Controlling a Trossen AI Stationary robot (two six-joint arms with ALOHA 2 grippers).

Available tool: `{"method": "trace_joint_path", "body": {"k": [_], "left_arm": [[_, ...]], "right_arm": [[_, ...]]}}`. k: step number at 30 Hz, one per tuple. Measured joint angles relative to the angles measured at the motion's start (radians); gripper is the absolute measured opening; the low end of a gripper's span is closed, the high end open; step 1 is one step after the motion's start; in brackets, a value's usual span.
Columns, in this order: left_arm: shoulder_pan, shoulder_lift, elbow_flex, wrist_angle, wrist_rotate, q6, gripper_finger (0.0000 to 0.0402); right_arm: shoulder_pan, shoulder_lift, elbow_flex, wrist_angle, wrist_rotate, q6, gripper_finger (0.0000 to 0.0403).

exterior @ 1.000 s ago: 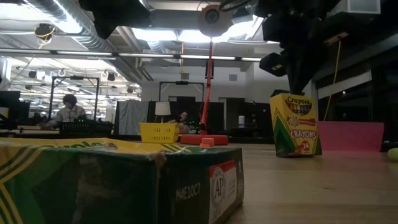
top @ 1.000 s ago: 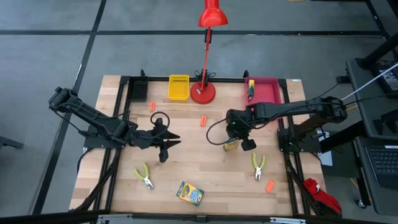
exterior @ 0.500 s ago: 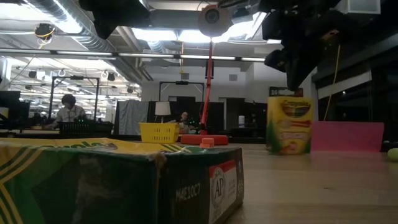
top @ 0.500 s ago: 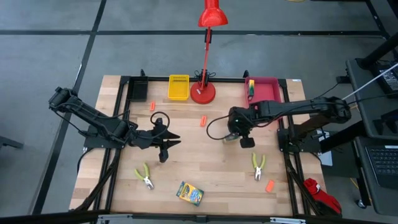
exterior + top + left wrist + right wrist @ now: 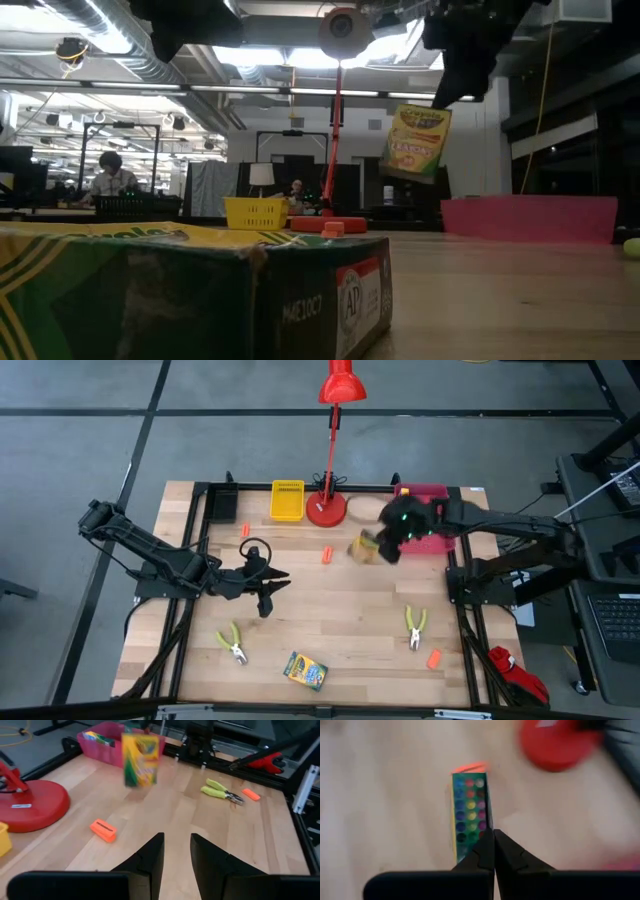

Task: Pick & Place School Supplies
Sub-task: Put the yellow crayon box into the red bin

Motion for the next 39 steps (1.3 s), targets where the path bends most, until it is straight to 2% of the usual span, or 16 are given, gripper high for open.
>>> {"method": "trace_joint_path", "body": {"k": [7,17,32,39], "left_arm": [[0.0,0.0,0.0,-0.004,-0.013,-0.001,0.009],[0.0,0.0,0.0,-0.008,-0.023,0.017,0.009],[0.0,0.0,0.0,-0.006,-0.023,0.015,0.009],[0.0,0.0,0.0,-0.006,-0.024,-0.003,0.009]], "right_arm": [[-0.182,-0.088,0.0,0.0,0.027,0.124,0.0],[-0.363,-0.111,0.0,-0.007,0.082,0.212,0.0],[-0.592,-0.111,0.0,-0.027,0.176,0.166,0.0],[-0.659,-0.111,-0.093,-0.016,0.164,0.14,0.0]]}}
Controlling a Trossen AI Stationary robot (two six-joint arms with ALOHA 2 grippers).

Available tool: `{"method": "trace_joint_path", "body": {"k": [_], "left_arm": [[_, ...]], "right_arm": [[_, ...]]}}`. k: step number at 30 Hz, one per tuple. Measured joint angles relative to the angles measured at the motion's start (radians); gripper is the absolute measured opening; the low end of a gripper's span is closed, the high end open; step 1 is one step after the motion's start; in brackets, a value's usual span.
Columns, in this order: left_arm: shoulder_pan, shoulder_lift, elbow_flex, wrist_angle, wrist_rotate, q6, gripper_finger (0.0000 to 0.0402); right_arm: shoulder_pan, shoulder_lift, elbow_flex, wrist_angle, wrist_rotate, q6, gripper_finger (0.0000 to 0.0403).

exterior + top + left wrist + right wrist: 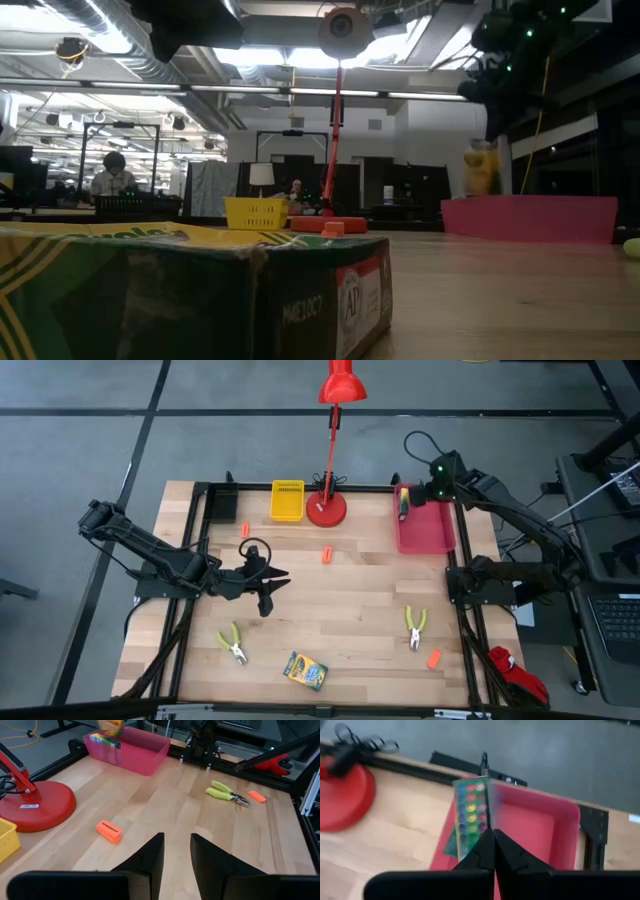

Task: Pick & Place School Supplies
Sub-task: Put the yellow crayon box into the red bin

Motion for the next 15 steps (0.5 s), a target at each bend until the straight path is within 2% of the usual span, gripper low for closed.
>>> {"method": "trace_joint_path", "body": {"k": [15], "left_arm": [[0.0,0.0,0.0,0.001,0.003,-0.052,0.009]], "right_arm": [[-0.001,-0.032,-0.205,0.171,-0.075,0.05,0.0]]}}
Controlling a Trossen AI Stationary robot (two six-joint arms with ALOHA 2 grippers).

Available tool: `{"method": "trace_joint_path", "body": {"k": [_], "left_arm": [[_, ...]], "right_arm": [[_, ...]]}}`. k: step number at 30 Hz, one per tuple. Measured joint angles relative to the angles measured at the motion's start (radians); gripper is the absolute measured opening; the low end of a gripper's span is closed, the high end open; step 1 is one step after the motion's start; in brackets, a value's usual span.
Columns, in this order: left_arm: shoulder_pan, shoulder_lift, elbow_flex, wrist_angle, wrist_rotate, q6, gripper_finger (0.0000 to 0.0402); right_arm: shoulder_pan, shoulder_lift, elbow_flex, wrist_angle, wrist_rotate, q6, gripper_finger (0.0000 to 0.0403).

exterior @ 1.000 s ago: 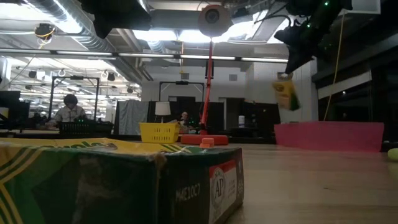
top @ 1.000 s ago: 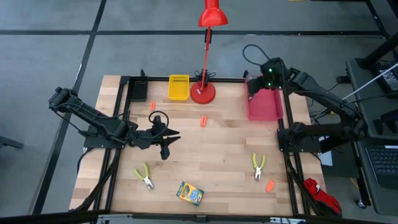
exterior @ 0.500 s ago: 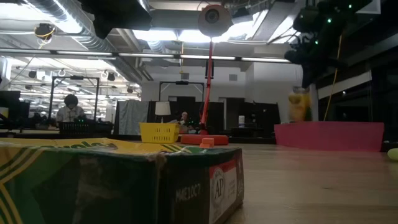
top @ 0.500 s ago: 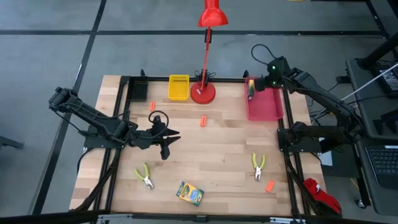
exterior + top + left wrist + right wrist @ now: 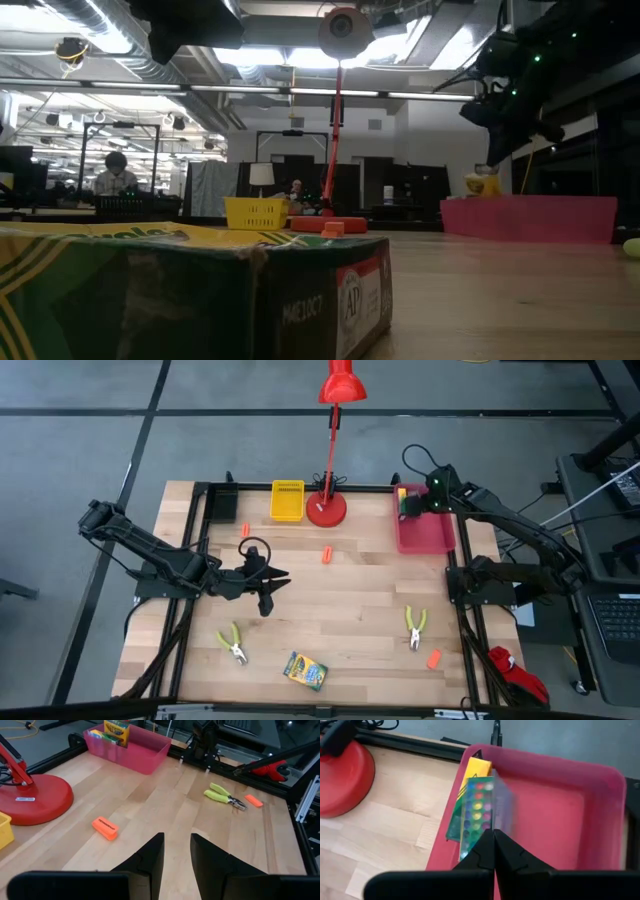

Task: Pick & Place School Supplies
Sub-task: Put the yellow crayon box into the red bin

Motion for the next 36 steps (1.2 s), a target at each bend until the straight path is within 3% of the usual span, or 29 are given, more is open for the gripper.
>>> {"method": "trace_joint_path", "body": {"k": [6,20,26,31,36], "left_arm": [[0.0,0.0,0.0,0.0,0.001,-0.009,0.009],[0.0,0.0,0.0,0.0,0.001,-0.009,0.009],[0.0,0.0,0.0,-0.001,0.001,-0.015,0.009],[0.0,0.0,0.0,-0.001,0.001,-0.017,0.009],[0.0,0.0,0.0,-0.007,0.003,-0.018,0.009]], "right_arm": [[0.0,-0.001,-0.003,0.046,-0.004,-0.009,0.0004],[0.0,-0.006,-0.003,0.091,-0.042,-0.002,0.0065],[0.0,-0.062,-0.002,0.118,-0.057,0.011,0.0065],[0.054,-0.127,0.0,0.103,-0.267,0.059,0.0053],[0.26,-0.181,0.001,0.123,-0.5,0.112,0.0042]]}}
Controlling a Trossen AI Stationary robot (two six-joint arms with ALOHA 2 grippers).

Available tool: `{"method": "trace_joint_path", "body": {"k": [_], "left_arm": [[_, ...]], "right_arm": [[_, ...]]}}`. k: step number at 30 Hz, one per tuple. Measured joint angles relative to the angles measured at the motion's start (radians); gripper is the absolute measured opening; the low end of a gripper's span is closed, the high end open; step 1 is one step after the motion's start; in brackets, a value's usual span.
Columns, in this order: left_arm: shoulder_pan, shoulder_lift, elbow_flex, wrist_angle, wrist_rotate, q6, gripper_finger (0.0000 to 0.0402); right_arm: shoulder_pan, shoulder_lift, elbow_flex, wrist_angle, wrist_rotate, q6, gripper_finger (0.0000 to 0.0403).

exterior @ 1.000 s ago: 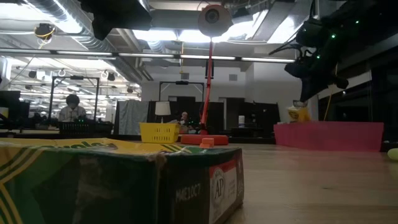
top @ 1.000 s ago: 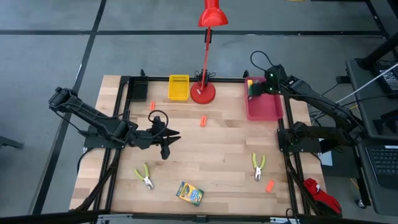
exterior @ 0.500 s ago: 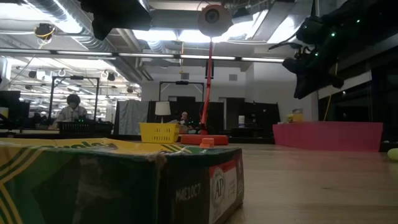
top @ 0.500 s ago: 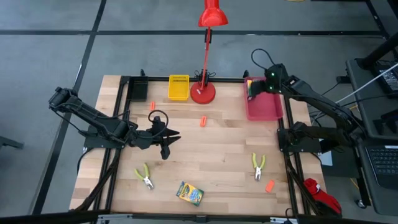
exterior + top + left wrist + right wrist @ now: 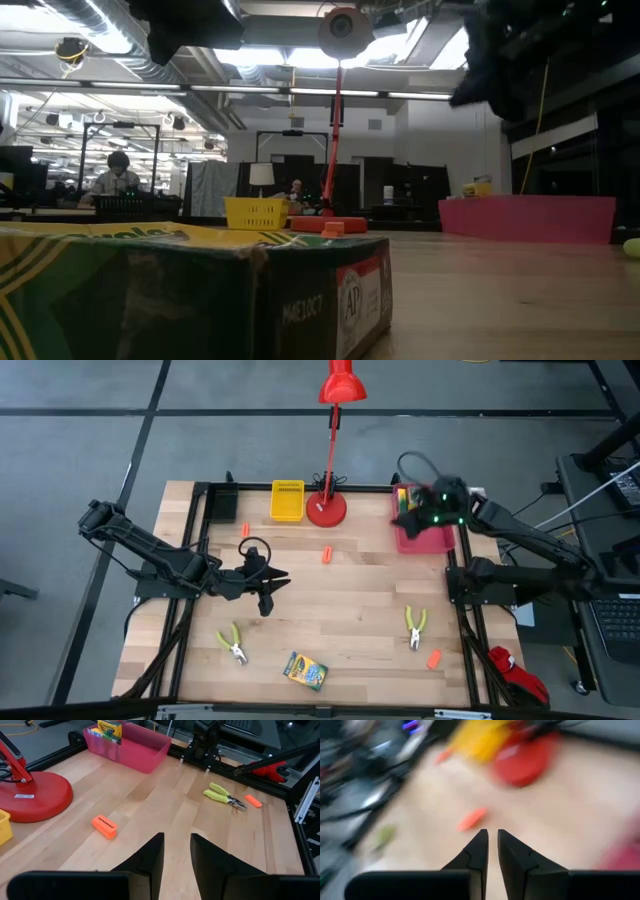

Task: Pick & Place School Supplies
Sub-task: Put the yellow crayon box into the red bin

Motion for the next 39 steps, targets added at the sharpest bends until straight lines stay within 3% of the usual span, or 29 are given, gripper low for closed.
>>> {"method": "trace_joint_path", "body": {"k": [7,10,12,15,18,23,32,39], "left_arm": [[-0.023,0.0,-0.004,-0.161,0.201,-0.245,0.009],[-0.079,0.0,-0.004,-0.173,0.188,-0.302,0.009],[-0.116,0.0,-0.004,-0.17,0.177,-0.333,0.009],[-0.175,0.002,-0.004,-0.165,0.276,-0.372,0.009],[-0.251,0.02,-0.004,-0.1,0.308,-0.378,0.009],[-0.315,0.12,-0.005,-0.067,0.467,-0.409,0.0082],[-0.32,0.382,-0.004,0.242,0.572,-0.332,0.0048],[-0.261,0.531,0.052,0.333,0.613,-0.226,0.0028]], "right_arm": [[0.344,-0.027,0.0,0.095,-0.024,0.223,0.0039],[0.504,-0.012,0.001,0.155,-0.02,0.3,0.0039],[0.605,0.005,0.0,0.159,0.009,0.345,0.0039],[0.74,0.038,0.0,0.161,0.069,0.415,0.0039],[0.844,0.08,0.0,0.177,0.157,0.464,0.0039],[0.937,0.153,0.0,0.263,0.292,0.52,0.0039],[1.019,0.172,0.0,0.301,0.434,0.589,0.0038],[1.075,0.172,0.0,0.302,0.482,0.625,0.0038]]}}
